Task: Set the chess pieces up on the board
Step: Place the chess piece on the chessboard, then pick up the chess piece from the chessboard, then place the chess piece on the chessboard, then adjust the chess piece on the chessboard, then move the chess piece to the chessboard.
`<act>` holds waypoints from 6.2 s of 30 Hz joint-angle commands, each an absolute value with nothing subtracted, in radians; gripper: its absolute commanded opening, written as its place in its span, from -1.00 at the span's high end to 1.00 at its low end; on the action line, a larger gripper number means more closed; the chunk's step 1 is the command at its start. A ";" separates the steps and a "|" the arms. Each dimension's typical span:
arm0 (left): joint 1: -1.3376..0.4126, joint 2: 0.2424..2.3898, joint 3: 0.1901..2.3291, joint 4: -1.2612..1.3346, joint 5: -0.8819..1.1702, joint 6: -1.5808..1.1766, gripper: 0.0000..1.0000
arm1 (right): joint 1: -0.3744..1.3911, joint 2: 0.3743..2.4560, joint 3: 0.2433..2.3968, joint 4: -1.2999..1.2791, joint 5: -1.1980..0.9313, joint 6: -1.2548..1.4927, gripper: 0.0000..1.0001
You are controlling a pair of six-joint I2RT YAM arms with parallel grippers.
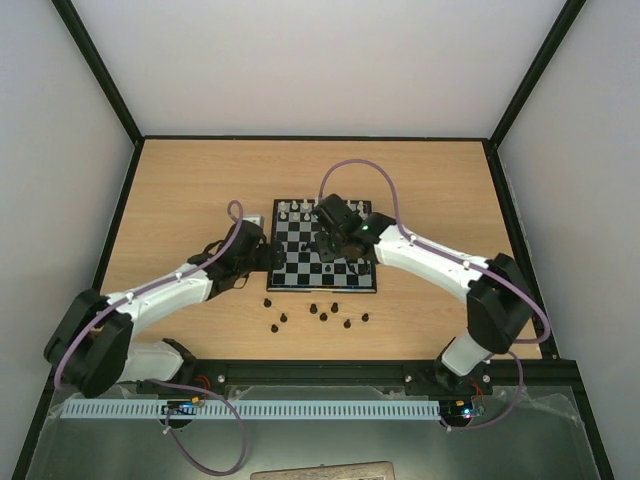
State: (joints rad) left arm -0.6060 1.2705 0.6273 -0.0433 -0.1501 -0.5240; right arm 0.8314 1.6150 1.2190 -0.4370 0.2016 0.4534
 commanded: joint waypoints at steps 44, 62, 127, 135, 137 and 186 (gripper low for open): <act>-0.739 1.656 0.874 -0.154 -0.281 -0.486 0.67 | 0.731 1.343 1.014 -0.308 0.139 0.413 0.38; -0.744 1.539 0.842 -0.306 -0.291 -0.535 0.92 | 0.730 1.319 1.007 -0.304 0.124 0.413 0.38; -0.785 1.852 1.216 -0.354 -0.255 -0.462 0.41 | 0.730 1.303 1.008 -0.310 0.132 0.408 0.37; -0.764 1.873 1.220 -0.341 -0.246 -0.456 0.55 | 0.730 1.308 1.007 -0.308 0.132 0.408 0.37; -0.760 1.877 1.218 -0.337 -0.242 -0.455 0.58 | 0.729 1.310 1.009 -0.308 0.130 0.408 0.37; -0.759 1.791 1.155 -0.337 -0.248 -0.460 0.14 | 0.730 1.328 1.007 -0.305 0.115 0.407 0.38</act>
State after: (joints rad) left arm -0.7570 1.8076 1.1599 -0.3164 -0.2398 -0.4606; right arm 0.7307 1.3239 1.0176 -0.3073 0.1192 0.4145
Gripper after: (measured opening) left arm 0.446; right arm 0.312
